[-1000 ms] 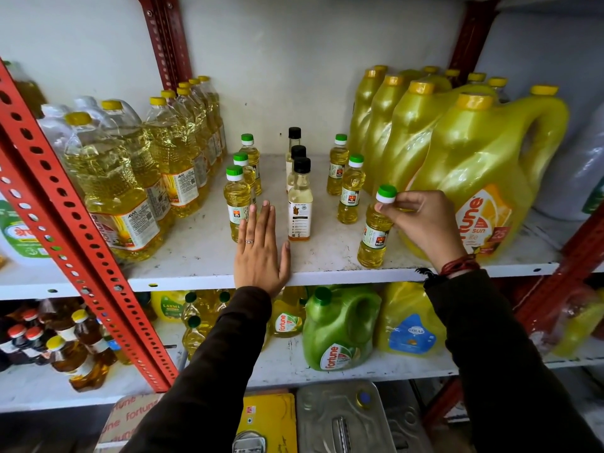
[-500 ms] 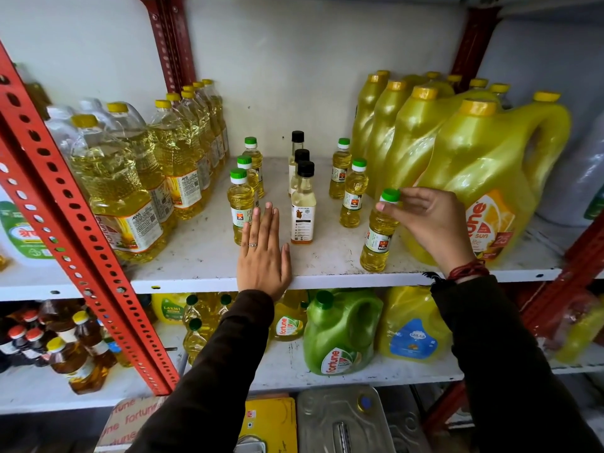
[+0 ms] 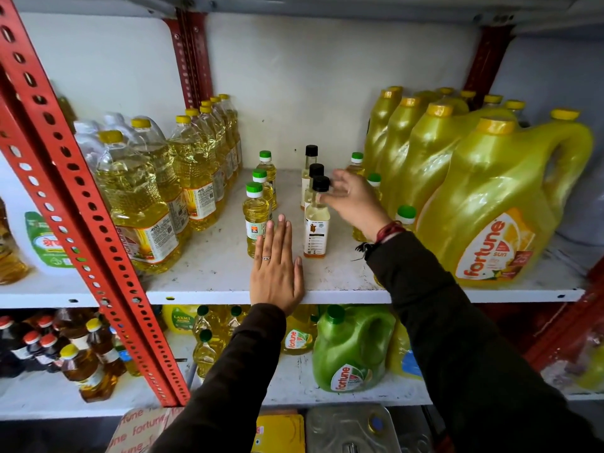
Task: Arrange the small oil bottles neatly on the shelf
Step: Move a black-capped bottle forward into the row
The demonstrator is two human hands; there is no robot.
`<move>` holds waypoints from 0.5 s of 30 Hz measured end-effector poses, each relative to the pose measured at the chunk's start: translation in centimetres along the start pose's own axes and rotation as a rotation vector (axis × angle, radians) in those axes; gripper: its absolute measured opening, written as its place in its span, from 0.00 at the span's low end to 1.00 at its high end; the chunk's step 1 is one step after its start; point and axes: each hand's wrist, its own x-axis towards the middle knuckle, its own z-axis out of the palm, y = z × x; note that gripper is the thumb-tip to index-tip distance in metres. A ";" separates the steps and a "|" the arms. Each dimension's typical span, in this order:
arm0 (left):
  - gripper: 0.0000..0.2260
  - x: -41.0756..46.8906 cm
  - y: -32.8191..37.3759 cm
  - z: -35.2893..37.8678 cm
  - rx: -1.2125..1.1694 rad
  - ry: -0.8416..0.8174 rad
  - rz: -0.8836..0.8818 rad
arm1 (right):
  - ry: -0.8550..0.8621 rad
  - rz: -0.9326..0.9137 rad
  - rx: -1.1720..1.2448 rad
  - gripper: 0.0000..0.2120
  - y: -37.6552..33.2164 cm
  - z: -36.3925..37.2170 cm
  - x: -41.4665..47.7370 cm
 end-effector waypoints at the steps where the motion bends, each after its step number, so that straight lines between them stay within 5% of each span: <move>1: 0.31 0.0 0.1 0.1 -0.002 -0.001 0.000 | -0.013 0.021 -0.023 0.26 0.6 0.6 0.7; 9: 0.31 -0.1 0.0 0.3 -0.013 -0.003 0.016 | 0.102 0.048 -0.002 0.14 3.1 2.3 1.6; 15: 0.31 -0.1 0.0 0.2 -0.002 -0.015 0.012 | 0.209 0.029 -0.127 0.21 3.1 3.1 1.4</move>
